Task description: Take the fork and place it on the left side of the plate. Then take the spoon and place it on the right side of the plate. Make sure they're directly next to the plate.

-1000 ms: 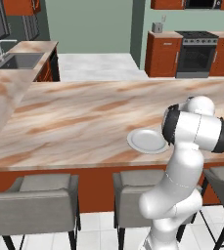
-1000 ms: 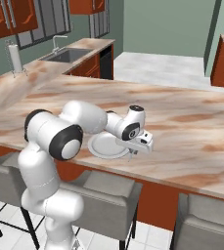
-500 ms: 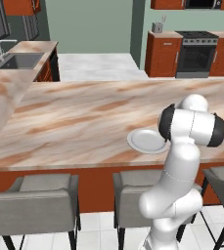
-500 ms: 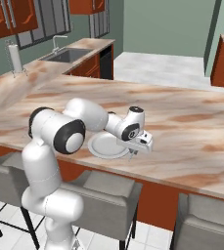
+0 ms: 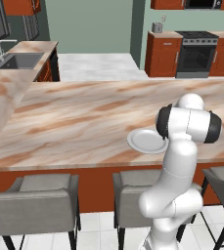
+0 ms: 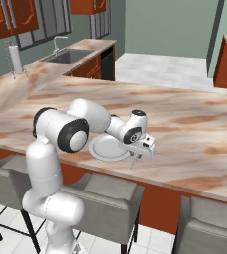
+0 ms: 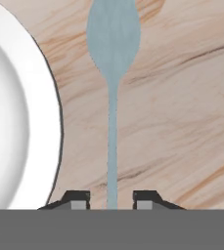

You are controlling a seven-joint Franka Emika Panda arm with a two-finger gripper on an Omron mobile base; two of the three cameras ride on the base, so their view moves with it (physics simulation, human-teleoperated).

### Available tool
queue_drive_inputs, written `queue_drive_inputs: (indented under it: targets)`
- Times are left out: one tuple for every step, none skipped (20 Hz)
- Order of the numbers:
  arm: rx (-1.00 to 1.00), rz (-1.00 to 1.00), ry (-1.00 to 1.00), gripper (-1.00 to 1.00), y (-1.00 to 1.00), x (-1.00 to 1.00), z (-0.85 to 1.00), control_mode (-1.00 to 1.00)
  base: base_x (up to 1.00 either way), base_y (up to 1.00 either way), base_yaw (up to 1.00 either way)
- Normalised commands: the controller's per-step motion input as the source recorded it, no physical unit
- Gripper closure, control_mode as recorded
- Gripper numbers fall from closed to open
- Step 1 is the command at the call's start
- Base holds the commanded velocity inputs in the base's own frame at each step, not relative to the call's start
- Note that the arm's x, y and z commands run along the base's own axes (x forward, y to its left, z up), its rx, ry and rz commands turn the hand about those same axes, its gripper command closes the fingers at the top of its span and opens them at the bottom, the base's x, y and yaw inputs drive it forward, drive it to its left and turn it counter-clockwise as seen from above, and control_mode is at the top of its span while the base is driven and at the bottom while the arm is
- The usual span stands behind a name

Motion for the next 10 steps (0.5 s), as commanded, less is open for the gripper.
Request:
queue_drive_inputs:
  targets:
    - [0.00, 0.00, 0.00, -1.00, 0.00, 0.00, 0.00, -1.00, 0.00, 0.00, 0.00]
    - [0.00, 0.00, 0.00, -1.00, -0.02, 0.00, 0.00, -1.00, 0.00, 0.00, 0.00]
    - [0.00, 0.00, 0.00, -1.00, -0.05, 0.00, 0.00, -1.00, 0.00, 0.00, 0.00]
    - [0.01, 0.00, 0.00, -1.00, -0.05, -0.03, 0.10, -1.00, 0.00, 0.00, 0.00]
    - [0.00, 0.00, 0.00, -1.00, -0.04, -0.12, 0.13, -1.00, 0.00, 0.00, 0.00]
    - [0.00, 0.00, 0.00, -1.00, -0.08, -0.13, 0.19, -1.00, 0.00, 0.00, 0.00]
    - [0.00, 0.00, 0.00, -1.00, -0.11, -0.24, 0.31, -1.00, 0.00, 0.00, 0.00]
    - [0.00, 0.00, -0.03, -1.00, -0.03, -0.29, 0.40, -1.00, 0.00, 0.00, 0.00]
    - [0.00, 0.00, -0.03, -1.00, -0.03, -0.30, 0.53, -1.00, 0.00, 0.00, 0.00]
    - [0.00, 0.00, -0.02, -1.00, 0.00, -0.29, 0.57, -1.00, 0.00, 0.00, 0.00]
